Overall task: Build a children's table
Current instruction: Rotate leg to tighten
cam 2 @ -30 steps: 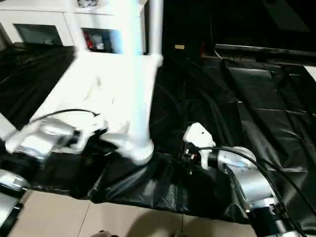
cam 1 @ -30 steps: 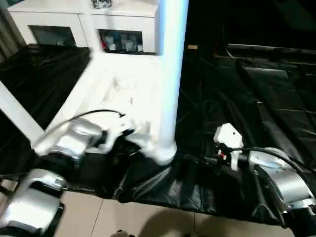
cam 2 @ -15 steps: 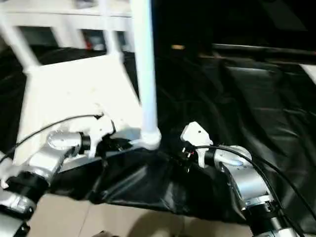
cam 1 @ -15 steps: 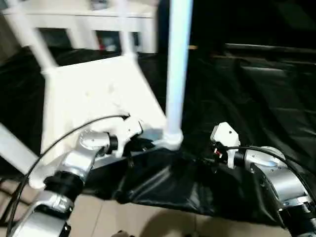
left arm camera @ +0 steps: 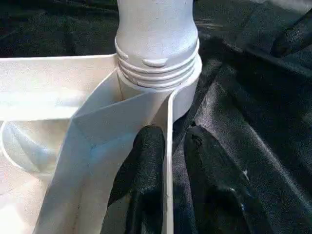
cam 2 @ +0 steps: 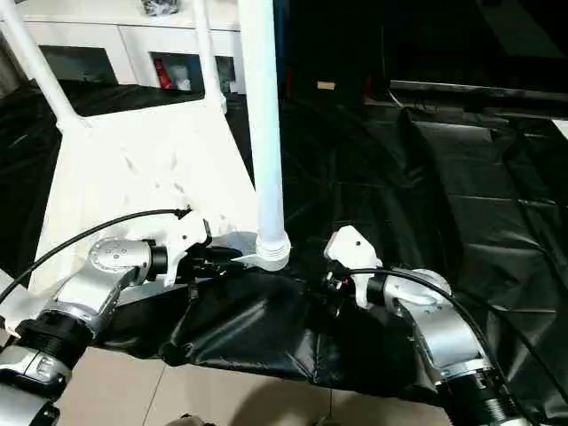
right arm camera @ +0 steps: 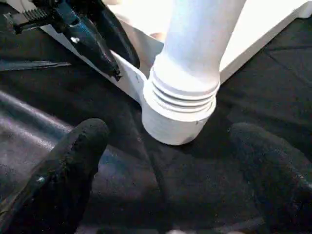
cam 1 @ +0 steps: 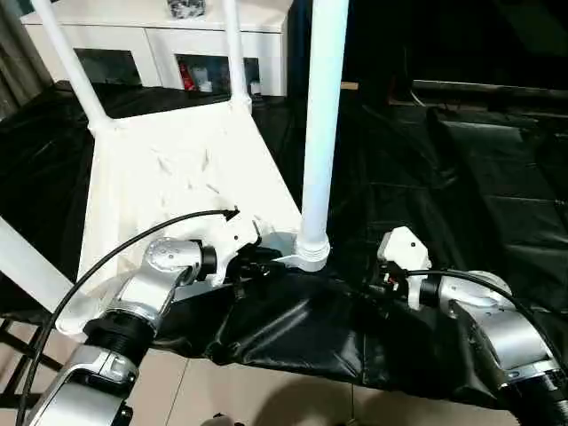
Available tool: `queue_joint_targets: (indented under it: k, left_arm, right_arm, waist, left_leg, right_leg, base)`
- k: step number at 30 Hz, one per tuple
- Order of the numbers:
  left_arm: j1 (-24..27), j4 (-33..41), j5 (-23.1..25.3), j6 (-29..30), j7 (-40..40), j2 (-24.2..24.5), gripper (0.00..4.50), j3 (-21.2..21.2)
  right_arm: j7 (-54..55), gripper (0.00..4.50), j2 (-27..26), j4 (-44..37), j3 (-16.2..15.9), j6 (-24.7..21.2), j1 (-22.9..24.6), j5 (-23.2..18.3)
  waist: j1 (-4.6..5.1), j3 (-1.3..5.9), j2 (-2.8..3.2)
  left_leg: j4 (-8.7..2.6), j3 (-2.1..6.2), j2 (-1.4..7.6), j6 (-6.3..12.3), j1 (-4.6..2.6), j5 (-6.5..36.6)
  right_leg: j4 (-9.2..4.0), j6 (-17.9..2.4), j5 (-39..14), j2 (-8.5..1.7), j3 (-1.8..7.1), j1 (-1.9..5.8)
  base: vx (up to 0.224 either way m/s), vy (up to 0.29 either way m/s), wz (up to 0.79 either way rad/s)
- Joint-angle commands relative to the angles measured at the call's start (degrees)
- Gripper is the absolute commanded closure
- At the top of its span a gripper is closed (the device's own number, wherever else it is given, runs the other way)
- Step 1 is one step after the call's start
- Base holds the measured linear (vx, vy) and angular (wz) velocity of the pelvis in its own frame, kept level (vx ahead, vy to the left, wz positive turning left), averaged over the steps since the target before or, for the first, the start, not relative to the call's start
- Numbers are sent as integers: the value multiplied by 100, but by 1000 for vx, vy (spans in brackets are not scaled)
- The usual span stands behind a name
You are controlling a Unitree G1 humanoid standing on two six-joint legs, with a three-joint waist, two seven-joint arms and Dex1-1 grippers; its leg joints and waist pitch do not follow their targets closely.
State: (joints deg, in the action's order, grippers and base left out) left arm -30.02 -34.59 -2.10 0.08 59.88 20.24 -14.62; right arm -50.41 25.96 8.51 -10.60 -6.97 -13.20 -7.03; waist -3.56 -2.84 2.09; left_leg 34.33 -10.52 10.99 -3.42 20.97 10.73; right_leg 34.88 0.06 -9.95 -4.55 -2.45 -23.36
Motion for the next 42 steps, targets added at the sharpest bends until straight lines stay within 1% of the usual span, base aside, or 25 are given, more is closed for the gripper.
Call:
queue_joint_targets:
  k: [1, 2, 3, 5, 7, 10, 11, 13, 15, 16, 17, 21, 22, 23, 27, 28, 29, 30, 32, 33, 35, 36, 40, 41, 42]
  left_arm:
    - [25, -239, 234, 66, -143, 112, 358, -102]
    - [19, -266, 230, 121, -175, 122, 358, -77]
    - [19, -271, 218, 139, -173, 119, 358, -59]
    - [33, -230, 161, 204, -167, 129, 386, 7]
    - [57, -182, 118, 265, -106, 156, 396, 35]
    - [150, -86, 119, 350, 15, 257, 420, 12]
    - [174, -55, 143, 351, 43, 287, 432, -19]
    - [242, 53, 208, 340, 106, 377, 438, -100]
    - [304, 172, 223, 342, 142, 438, 446, -127]
    - [333, 233, 206, 348, 163, 455, 446, -124]
    - [422, 437, 72, 344, 240, 466, 446, -57]
    - [626, 914, -188, 336, 389, 458, 446, 12]
    - [666, 998, -227, 357, 420, 457, 446, 12]
    - [698, 1055, -248, 372, 415, 446, 446, 14]
    - [831, 1182, -180, 424, 432, 463, 446, -111]
    - [844, 1202, -168, 435, 435, 470, 446, -127]
    - [854, 1216, -144, 430, 444, 485, 446, -151]
    - [886, 1292, -130, 457, 449, 509, 446, -171]
    - [888, 1337, -134, 450, 440, 485, 446, -153]
    - [880, 1353, -147, 458, 455, 469, 446, -140]
    - [879, 1383, -146, 478, 473, 460, 446, -132]
    - [870, 1406, -133, 489, 474, 455, 446, -123]
    - [877, 1416, -136, 475, 471, 488, 446, -114]
    - [890, 1430, -139, 479, 468, 500, 450, -115]
    - [894, 1430, -139, 476, 467, 504, 450, -114]
  right_arm:
    - [34, 0, 5, -139, 6, 4, -30, 17]
    - [24, 0, 1, -133, 3, 12, -33, 8]
    - [21, 0, 2, -131, 1, 15, -34, 4]
    - [19, 0, -11, -100, -10, 21, -56, 7]
    - [17, 0, -24, -77, -21, 23, -74, 11]
    - [13, 0, -67, -51, -50, 21, -126, 20]
    - [9, 0, -68, -52, -49, 18, -132, 15]
    - [-19, 0, -66, -46, -35, 6, -152, -13]
    - [-32, 0, -72, -34, -5, -2, -168, -52]
    - [-46, 0, -76, -31, 12, -18, -176, -82]
    - [-102, 0, -95, -29, 66, -87, -203, -194]
    - [-184, 0, -176, -60, 152, -154, -271, -387]
    - [-206, 0, -173, -67, 137, -130, -280, -382]
    - [-205, 0, -181, -59, 121, -120, -290, -369]
    - [-245, 0, -267, 77, -70, 35, -430, -217]
    - [-250, 0, -276, 98, -86, 47, -449, -205]
    - [-267, 0, -287, 166, -143, 77, -506, -145]
    - [-285, 0, -298, 317, -255, 177, -622, -28]
    - [-302, 0, -362, 541, -329, 290, -786, 52]
    - [-317, 0, -391, 640, -360, 356, -863, 87]
    - [-346, 0, -408, 719, -389, 409, -921, 113]
    - [-378, 0, -441, 861, -441, 476, -1022, 166]
    - [-468, 0, -523, 1178, -524, 597, -1242, 228]
    - [-508, 30, -531, 1247, -548, 618, -1284, 235]
    - [-523, 30, -533, 1272, -559, 627, -1299, 241]
  waist:
    - [-14, 325, -64]
    - [-18, 317, -85]
    - [-20, 316, -77]
    - [-9, 301, -92]
    - [0, 298, -104]
    - [34, 288, -105]
    - [32, 292, -98]
    - [44, 296, -114]
    - [50, 306, -95]
    - [59, 312, -94]
    - [65, 329, -119]
    - [68, 360, -126]
    - [62, 372, -119]
    - [51, 366, -109]
    - [9, 353, -88]
    - [15, 340, -91]
    - [14, 337, -61]
    - [3, 336, -57]
    - [17, 329, -71]
    - [13, 332, -91]
    - [8, 339, -94]
    - [2, 355, -83]
    - [1, 360, -100]
    - [-4, 362, -99]
    - [-4, 364, -96]
  left_leg:
    - [-458, 81, 164, 138, -30, 1695]
    - [-459, 83, 165, 128, -40, 1758]
    - [-462, 86, 169, 117, -41, 1758]
    - [-471, 91, 164, 104, -39, 1835]
    - [-471, 95, 163, 104, -42, 1855]
    - [-489, 112, 158, 99, -6, 1854]
    - [-486, 114, 164, 96, -24, 1860]
    - [-482, 108, 164, 103, -24, 1842]
    - [-490, 118, 182, 104, -7, 1769]
    - [-486, 110, 178, 118, 0, 1713]
    - [-476, 104, 185, 140, -4, 1631]
    - [-437, 75, 175, 263, 5, 1306]
    - [-429, 73, 179, 300, 15, 1141]
    - [-421, 59, 181, 334, -2, 1086]
    - [-429, 56, 176, 321, -5, 1152]
    - [-444, 56, 177, 271, -9, 1281]
    - [-453, 62, 180, 199, -30, 1408]
    - [-459, 64, 186, 153, -42, 1478]
    - [-468, 65, 176, 104, -38, 1560]
    - [-463, 61, 177, 96, -40, 1554]
    - [-459, 64, 177, 101, -37, 1496]
    - [-450, 65, 180, 118, -36, 1411]
    - [-429, 52, 173, 206, -23, 1211]
    - [-425, 50, 169, 221, -22, 1176]
    - [-425, 52, 171, 225, -20, 1178]
  right_leg:
    - [-500, -1041, -1912, -300, 193, 253]
    - [-519, -985, -2123, -310, 194, 245]
    - [-514, -985, -2140, -311, 197, 242]
    - [-538, -920, -2392, -317, 191, 233]
    - [-553, -864, -2552, -323, 192, 221]
    - [-564, -768, -2721, -323, 185, 230]
    - [-574, -744, -2765, -328, 189, 212]
    - [-568, -776, -2672, -322, 196, 208]
    - [-532, -847, -2456, -330, 200, 225]
    - [-520, -898, -2283, -320, 201, 230]
    - [-487, -981, -2041, -319, 206, 240]
    - [-429, -1205, -1404, -312, 206, 268]
    - [-402, -1256, -1174, -315, 205, 281]
    - [-395, -1307, -1045, -303, 207, 264]
    - [-394, -1322, -1098, -296, 198, 263]
    - [-418, -1284, -1306, -299, 197, 255]
    - [-433, -1255, -1471, -296, 198, 245]
    - [-436, -1226, -1535, -301, 205, 241]
    - [-450, -1214, -1638, -296, 203, 241]
    - [-448, -1202, -1637, -296, 209, 237]
    - [-434, -1204, -1566, -300, 211, 244]
    - [-413, -1236, -1413, -301, 210, 247]
    - [-379, -1333, -1081, -289, 207, 261]
    - [-376, -1338, -1044, -292, 209, 269]
    - [-373, -1344, -1045, -298, 208, 271]
  base:
    - [0, 0, 0]
    - [0, 0, 0]
    - [0, 0, 0]
    - [0, 0, 0]
    - [0, 0, 0]
    - [0, 0, 0]
    - [0, 0, 0]
    - [0, 0, 0]
    - [0, 0, 0]
    - [0, 0, 0]
    - [0, 0, 0]
    - [0, 0, 0]
    - [0, 0, 0]
    - [0, 0, 0]
    - [0, 0, 0]
    - [0, 0, 0]
    - [0, 0, 0]
    - [0, 0, 0]
    - [0, 0, 0]
    - [0, 0, 0]
    - [0, 0, 0]
    - [0, 0, 0]
    - [0, 0, 0]
    - [0, 0, 0]
    - [0, 0, 0]
